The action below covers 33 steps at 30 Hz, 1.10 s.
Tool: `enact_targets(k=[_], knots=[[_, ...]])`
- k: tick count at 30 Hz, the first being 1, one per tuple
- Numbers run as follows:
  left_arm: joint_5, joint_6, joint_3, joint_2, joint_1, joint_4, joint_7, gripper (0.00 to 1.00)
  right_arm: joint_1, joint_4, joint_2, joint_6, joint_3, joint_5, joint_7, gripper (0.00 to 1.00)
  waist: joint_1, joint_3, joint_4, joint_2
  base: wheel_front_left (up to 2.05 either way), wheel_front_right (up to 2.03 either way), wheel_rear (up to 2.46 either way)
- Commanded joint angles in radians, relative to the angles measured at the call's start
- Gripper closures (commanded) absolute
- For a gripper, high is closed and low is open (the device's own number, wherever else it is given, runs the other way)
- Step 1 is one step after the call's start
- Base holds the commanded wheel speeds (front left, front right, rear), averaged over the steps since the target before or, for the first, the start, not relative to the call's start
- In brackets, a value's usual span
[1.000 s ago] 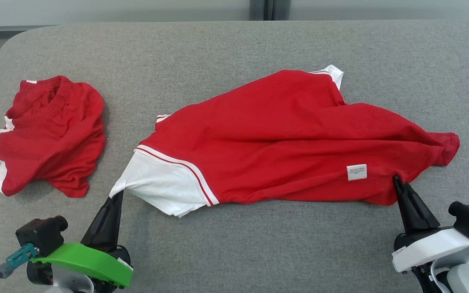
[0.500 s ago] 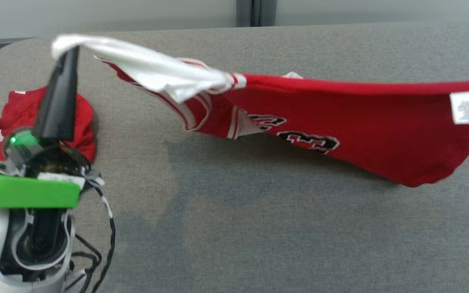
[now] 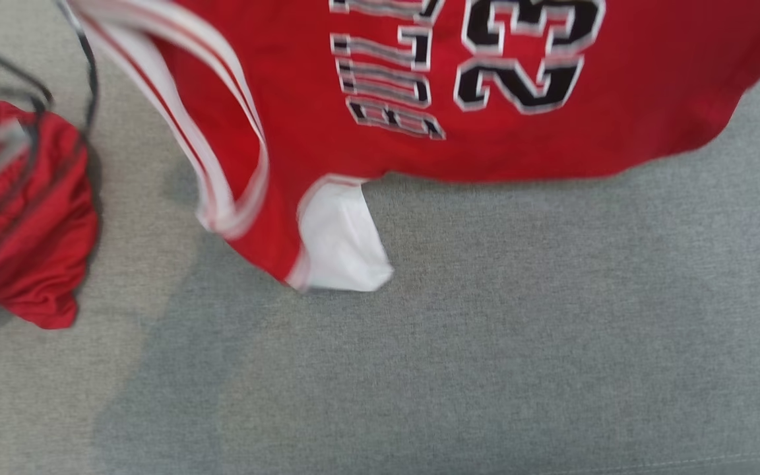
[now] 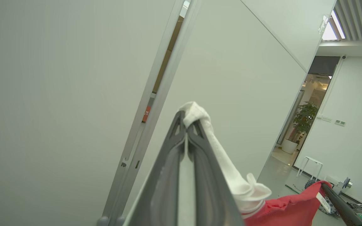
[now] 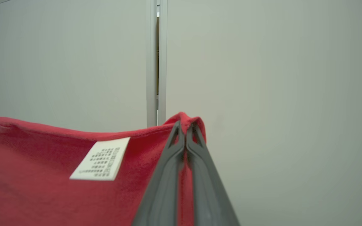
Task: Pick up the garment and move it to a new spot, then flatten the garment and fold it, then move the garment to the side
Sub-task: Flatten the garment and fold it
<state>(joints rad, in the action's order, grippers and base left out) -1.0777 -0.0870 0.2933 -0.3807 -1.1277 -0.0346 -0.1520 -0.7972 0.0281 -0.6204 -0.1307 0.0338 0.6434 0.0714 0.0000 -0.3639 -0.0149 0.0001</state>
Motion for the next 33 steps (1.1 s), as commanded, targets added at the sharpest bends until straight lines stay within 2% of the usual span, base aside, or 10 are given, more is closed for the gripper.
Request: enact_targets(k=[1, 4, 8, 13, 16, 19, 22, 26, 33], knots=[[0.019, 0.019, 0.011, -0.003, -0.088, 0.071, -0.013, 1.0, -0.102, -0.048, 0.003, 0.0, 0.042, -0.015, -0.013, 1.0, 0.0, -0.137, 0.036, -0.0001, 0.0, 0.0, 0.0], [0.077, 0.054, 0.035, 0.001, -0.256, 0.22, -0.005, 1.0, -0.301, -0.162, 0.017, 0.0, 0.122, -0.045, -0.033, 1.0, 0.0, -0.215, 0.044, -0.0001, 0.0, 0.0, 0.0], [0.142, 0.102, 0.049, 0.032, -0.47, 0.418, 0.054, 1.0, -0.551, -0.345, 0.044, 0.0, 0.188, -0.122, 0.0, 1.0, 0.0, -0.31, 0.049, -0.0001, 0.0, 0.0, 0.0], [0.212, 0.158, 0.053, 0.071, -0.671, 0.623, 0.215, 1.0, -0.779, -0.564, 0.106, 0.001, 0.225, -0.214, 0.132, 1.0, 0.0, -0.365, 0.057, -0.0001, 0.0, 0.0, 0.0], [0.222, 0.184, 0.05, 0.1, -0.719, 0.683, 0.309, 1.0, -0.848, -0.636, 0.107, 0.001, 0.249, -0.255, 0.172, 1.0, 0.0, -0.39, 0.039, -0.0001, 0.0, 0.0, 0.0], [0.199, 0.21, 0.053, 0.112, -0.708, 0.706, 0.371, 1.0, -0.863, -0.677, 0.108, 0.001, 0.27, -0.271, 0.19, 1.0, 0.0, -0.405, 0.009, -0.0001, 0.0, 0.0, 0.0], [0.175, 0.218, 0.096, 0.106, -0.645, 0.703, 0.384, 1.0, -0.82, -0.703, 0.106, 0.001, 0.312, -0.264, 0.194, 1.0, 0.0, -0.409, -0.012, -0.0001, 0.0, 0.0, 0.0], [0.107, 0.219, 0.159, 0.056, -0.524, 0.624, 0.401, 1.0, -0.768, -0.722, 0.092, 0.001, 0.334, -0.267, 0.194, 1.0, 0.0, -0.409, -0.043, -0.0001, 0.0, 0.0, 0.0], [-0.013, 0.218, 0.165, -0.028, -0.201, 0.437, 0.418, 1.0, -0.568, -0.663, 0.092, 0.001, 0.298, -0.23, 0.194, 1.0, 0.0, -0.327, -0.06, -0.0001, 0.0, 0.0, 0.0]])
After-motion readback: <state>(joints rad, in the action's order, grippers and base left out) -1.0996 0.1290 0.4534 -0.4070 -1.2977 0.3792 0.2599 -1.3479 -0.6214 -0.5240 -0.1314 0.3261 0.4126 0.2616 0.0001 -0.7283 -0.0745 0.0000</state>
